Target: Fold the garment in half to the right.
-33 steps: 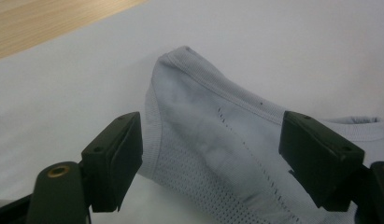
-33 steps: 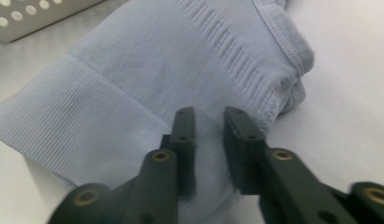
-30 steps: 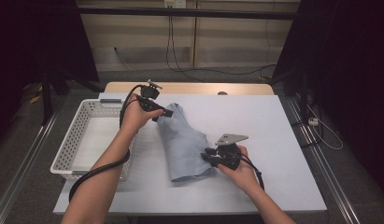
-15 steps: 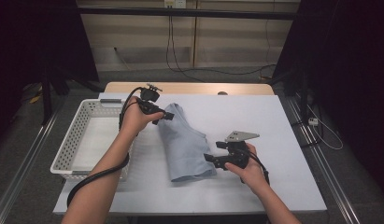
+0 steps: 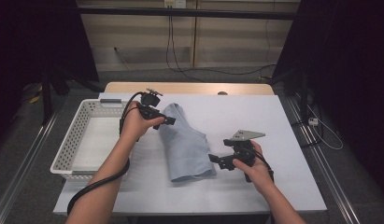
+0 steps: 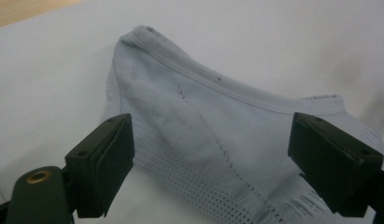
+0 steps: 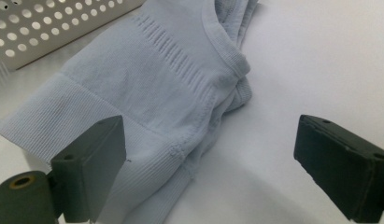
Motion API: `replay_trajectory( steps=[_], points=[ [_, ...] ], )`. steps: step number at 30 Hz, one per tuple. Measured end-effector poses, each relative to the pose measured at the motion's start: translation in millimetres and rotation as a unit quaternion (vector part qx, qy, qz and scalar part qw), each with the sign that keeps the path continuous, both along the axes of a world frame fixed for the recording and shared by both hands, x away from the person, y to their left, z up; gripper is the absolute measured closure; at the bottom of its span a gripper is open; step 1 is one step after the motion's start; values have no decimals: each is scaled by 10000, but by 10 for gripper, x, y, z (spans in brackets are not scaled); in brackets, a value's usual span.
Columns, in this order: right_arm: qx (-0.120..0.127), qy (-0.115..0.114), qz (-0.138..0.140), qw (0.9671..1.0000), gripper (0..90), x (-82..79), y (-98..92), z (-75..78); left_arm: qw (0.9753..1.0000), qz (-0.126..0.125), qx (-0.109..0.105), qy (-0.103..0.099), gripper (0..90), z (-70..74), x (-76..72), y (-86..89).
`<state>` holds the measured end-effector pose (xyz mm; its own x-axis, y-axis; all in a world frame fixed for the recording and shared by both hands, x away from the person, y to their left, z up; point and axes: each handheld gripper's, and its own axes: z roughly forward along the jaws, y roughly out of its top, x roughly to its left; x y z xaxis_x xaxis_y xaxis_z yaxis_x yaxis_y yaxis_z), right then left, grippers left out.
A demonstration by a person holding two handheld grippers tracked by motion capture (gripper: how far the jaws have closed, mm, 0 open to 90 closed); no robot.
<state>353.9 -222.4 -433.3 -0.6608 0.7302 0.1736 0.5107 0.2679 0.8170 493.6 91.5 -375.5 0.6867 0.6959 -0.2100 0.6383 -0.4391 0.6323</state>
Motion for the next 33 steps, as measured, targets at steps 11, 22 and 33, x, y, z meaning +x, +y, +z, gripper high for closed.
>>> replay_trajectory(
  steps=[11, 22, 33],
  points=[
    [2, -11, 5, 10000, 53, -14, -41, -8, 9999, -107, 0, 3, 124, -84, -152, -79],
    [9, -27, 0, 10000, 51, -53, -80, -7, 9999, -101, -13, 0, 90, -202, -282, -129],
    [35, -66, -24, 10000, 50, -62, -100, -4, 9999, -9, -105, 99, 72, -263, -394, -138]
  ],
)
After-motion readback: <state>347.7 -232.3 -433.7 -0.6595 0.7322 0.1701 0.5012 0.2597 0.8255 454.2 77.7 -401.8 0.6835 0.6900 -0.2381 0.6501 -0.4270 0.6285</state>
